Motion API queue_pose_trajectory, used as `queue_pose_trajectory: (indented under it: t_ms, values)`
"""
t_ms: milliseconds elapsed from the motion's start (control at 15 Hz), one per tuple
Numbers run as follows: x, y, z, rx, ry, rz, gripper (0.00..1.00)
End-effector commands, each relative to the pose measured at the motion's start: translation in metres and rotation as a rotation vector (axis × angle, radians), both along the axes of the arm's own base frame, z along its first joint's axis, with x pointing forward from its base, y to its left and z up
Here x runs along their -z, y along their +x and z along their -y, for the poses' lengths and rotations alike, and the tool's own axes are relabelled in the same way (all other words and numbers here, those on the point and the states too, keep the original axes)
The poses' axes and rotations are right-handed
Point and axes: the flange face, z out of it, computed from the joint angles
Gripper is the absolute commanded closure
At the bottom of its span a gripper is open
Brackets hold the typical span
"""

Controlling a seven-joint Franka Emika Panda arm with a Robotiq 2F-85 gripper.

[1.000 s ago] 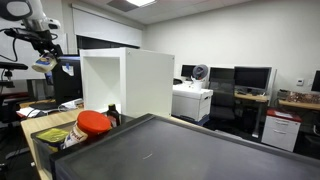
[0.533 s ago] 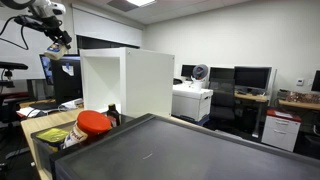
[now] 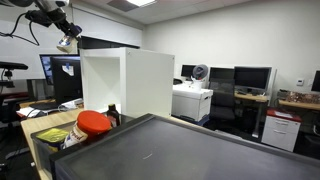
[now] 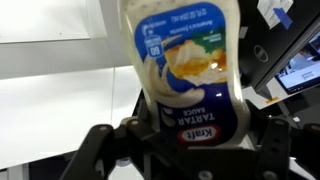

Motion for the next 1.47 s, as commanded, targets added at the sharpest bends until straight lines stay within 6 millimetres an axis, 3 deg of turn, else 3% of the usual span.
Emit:
queue_pose_trajectory:
  t_ms: [0, 600, 1400]
  values:
    - [-0.018, 0.001, 0.001, 0.081, 0.012, 0.089, 0.38]
    - [-0.025, 0.012, 0.008, 0.249, 0.033, 0.209, 0.38]
    - [-0.015, 0.036, 0.028, 0.408, 0.047, 0.257, 0.38]
